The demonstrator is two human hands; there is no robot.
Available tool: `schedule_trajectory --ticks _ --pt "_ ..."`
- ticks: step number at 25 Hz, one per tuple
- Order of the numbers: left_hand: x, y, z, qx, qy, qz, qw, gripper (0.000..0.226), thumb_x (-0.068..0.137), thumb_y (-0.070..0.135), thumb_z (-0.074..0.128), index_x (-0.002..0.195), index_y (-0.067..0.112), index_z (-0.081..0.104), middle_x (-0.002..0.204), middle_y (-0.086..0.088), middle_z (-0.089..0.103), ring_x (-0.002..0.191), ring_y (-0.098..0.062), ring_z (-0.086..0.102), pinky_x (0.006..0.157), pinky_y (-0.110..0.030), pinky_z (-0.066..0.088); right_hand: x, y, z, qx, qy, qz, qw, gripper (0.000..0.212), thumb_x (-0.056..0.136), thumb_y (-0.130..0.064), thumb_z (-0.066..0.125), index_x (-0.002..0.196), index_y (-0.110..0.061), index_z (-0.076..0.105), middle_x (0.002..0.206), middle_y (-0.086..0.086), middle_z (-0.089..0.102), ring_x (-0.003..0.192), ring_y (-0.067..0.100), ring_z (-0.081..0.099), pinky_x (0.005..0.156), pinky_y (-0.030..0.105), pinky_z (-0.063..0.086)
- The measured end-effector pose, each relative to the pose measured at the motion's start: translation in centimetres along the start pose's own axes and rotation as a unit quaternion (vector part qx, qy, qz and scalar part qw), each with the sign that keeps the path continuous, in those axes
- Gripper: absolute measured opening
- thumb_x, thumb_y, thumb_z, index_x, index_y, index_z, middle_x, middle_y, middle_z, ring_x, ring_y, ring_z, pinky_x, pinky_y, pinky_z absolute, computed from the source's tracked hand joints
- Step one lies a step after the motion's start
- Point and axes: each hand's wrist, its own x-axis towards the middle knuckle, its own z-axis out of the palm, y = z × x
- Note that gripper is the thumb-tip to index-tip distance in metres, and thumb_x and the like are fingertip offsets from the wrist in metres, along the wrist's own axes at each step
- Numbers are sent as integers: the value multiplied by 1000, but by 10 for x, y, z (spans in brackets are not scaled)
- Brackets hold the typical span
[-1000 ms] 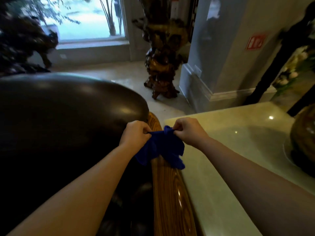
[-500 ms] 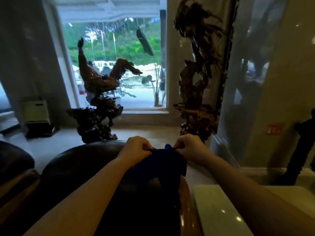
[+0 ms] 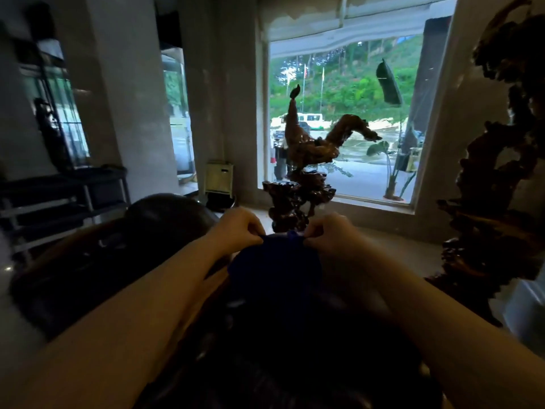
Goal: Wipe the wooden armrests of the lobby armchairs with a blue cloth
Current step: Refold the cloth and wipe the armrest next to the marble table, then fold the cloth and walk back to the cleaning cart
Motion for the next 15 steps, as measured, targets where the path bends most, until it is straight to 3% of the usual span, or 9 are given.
schedule_trajectory --ticks 3,7,11,13,15 --pt "-58 -64 -43 -5 3 -37 999 15 75 11 68 90 13 72 87 1 69 77 -4 60 69 -10 42 13 -70 57 13 -27 -25 999 7 74 -11 69 81 -11 71 72 -5 61 61 -3 51 53 5 34" --pt "-128 -148 -90 7 27 -93 995 13 72 11 70 84 16 73 70 16 61 68 2 58 61 -8 41 35 -156 135 36 -69 -68 995 8 72 -11 69 79 -12 72 77 -2 66 71 8 58 70 18 41" --pt "-173 -230 -125 11 54 -166 985 11 71 11 71 78 19 73 68 13 63 66 2 59 60 -9 42 69 -227 206 56 -131 -121 982 5 75 -12 69 75 -17 70 65 -14 58 54 -5 55 51 -1 38" --pt "-186 -263 -139 15 67 -194 979 10 71 12 71 78 19 73 72 7 66 67 0 59 61 -12 44 90 -252 234 77 -158 -138 975 13 75 -12 69 68 -22 66 63 -16 58 51 -10 56 46 3 41" --pt "-195 -295 -153 31 72 -217 973 9 72 13 71 80 17 73 74 6 65 65 1 57 59 -9 42 115 -277 262 86 -179 -152 968 18 75 -13 70 65 -26 64 66 -14 60 55 -5 59 46 7 43"
